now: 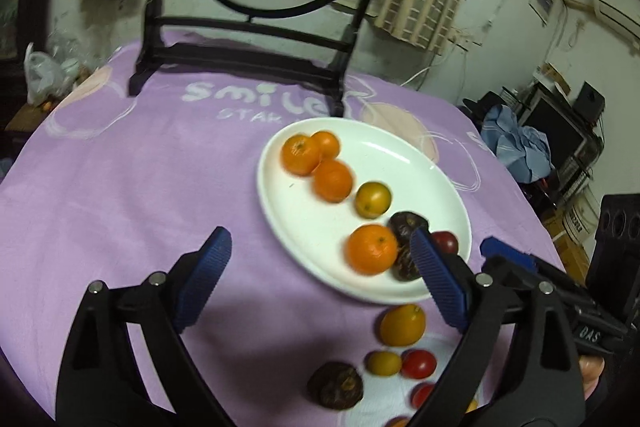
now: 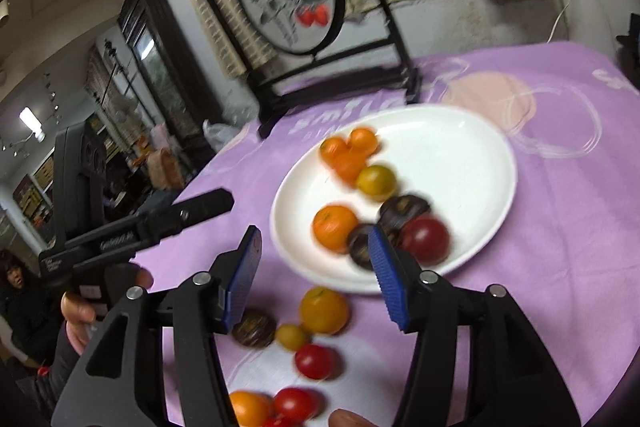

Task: Organize fruits
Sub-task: 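Lower both fruits onto the white plate and open both grippers, then grasp a yellow citrus with the right gripper while the left gripper grasps a dark purple fruit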

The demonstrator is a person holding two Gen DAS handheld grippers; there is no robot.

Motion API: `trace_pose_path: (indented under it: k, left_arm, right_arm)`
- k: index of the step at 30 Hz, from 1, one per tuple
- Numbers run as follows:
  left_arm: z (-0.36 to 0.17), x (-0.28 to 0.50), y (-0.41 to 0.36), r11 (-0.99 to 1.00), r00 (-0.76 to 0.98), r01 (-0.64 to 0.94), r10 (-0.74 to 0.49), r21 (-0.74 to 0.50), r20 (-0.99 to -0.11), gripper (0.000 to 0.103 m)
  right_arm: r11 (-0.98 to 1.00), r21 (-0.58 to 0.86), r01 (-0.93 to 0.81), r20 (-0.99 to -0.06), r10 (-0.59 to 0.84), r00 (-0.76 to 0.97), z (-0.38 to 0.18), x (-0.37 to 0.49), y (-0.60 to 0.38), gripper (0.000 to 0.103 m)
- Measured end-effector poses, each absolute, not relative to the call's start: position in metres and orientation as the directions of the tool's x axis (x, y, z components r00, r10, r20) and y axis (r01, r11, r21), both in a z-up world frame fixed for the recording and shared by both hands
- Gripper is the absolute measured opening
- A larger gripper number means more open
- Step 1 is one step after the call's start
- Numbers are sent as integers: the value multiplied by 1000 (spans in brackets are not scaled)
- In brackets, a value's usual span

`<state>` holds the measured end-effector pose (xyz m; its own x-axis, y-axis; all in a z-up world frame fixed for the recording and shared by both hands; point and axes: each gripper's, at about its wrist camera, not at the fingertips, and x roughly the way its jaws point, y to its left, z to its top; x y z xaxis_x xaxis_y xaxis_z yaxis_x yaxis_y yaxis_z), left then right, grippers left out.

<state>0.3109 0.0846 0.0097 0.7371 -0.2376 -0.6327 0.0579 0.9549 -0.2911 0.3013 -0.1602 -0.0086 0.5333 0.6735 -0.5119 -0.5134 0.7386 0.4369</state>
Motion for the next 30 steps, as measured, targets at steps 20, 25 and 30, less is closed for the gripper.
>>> trace_pose_path:
  k: [20,25,30]
  left_arm:
    - [3,263,115,965,753,-5,-169,-263,-636,94]
    - [3,262,113,966,748,-1,-171,-259,-641,94]
    - [1,262,111,972,740,14,-166,-233,-652,94]
  right_arm:
    - [844,301,-444,-731,503,461,-55,297,-115,56]
    - [853,301,-426,-742,491,457,-61,303,-113,47]
    - [835,312,-454,-732,516,446,-56,294,-116,37]
